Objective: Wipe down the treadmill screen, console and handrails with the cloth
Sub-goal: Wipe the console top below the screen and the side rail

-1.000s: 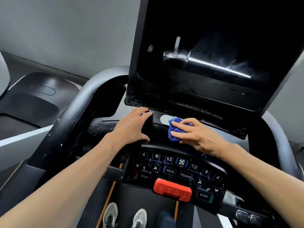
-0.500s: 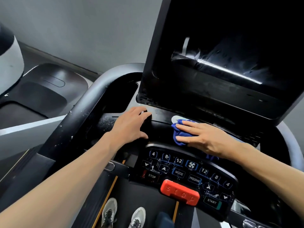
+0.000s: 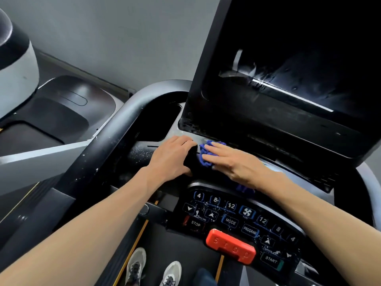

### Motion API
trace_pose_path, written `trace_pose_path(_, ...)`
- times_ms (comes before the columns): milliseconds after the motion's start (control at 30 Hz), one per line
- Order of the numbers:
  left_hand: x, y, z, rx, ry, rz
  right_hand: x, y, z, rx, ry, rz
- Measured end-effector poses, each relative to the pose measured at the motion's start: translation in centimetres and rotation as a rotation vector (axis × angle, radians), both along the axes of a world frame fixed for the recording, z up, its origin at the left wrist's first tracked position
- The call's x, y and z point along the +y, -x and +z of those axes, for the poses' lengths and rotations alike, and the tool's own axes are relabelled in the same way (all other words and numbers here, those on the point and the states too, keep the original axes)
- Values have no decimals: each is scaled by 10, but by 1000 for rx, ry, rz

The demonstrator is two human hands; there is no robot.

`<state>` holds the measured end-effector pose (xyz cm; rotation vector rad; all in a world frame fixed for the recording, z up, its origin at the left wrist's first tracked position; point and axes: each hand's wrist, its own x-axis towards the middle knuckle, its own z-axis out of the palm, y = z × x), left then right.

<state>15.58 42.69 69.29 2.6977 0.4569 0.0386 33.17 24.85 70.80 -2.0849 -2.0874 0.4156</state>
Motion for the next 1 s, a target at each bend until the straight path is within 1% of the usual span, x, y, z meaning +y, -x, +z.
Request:
trace_pose_path(67,2,2,0,-11,11,0,11,-11,6,-54,12,-153)
trace_pose_path(133,3,2,0,-9,14,-2,-12,-15,11,-103,-77,-223)
trace_pose_path(200,3,2,0,-13,13,0,-32,2,11,-77,-125,-202)
trace_pose_path(267,4,1,-1,-19,20,2,-17,17,3,-37,-59,-101)
trace_pose_path(300,4,0,-2,-23,25,-1,0,21,1,-16,-36,-91)
trace_pose_path(333,4,0,-4,-27,25,-2,19,22,0,0,-43,-110)
trace_pose_path(400,6,1,-5,-25,18,-8,40,14,7,8,-46,-216)
trace_pose_path(467,6,2,-6,-26,24,-17,23,4,15,-50,-89,-265)
trace_pose_path(533,6,4,-6,-29,40,-2,-7,9,16,-46,-124,-209)
trace_pose_path(567,7,4,-7,-23,52,7,-13,13,13,-10,-98,-146)
trace_pose_path(633,7,3,-9,-33,76,21,5,16,2,62,-33,3)
trace_pose_path(667,7,3,-10,-37,85,31,21,16,-4,71,-23,30)
trace_pose_path(700,7,4,-9,-37,91,47,37,15,-7,67,-16,14)
trace_pose_path(733,7,5,-10,-36,92,65,46,11,-7,66,5,-46)
trace_pose_path(800,8,12,-12,-38,71,97,35,3,-6,61,-18,-135)
trace_pose_path(833,9,16,-14,-40,56,106,20,1,-5,56,-55,-128)
trace_pose_path(867,10,19,-17,-41,40,108,3,1,-3,56,-77,-74)
trace_pose_path(933,12,23,-19,-21,20,103,-13,0,-2,79,-48,94)
trace_pose_path(1000,13,20,-20,-10,17,113,7,0,-3,46,-16,182)
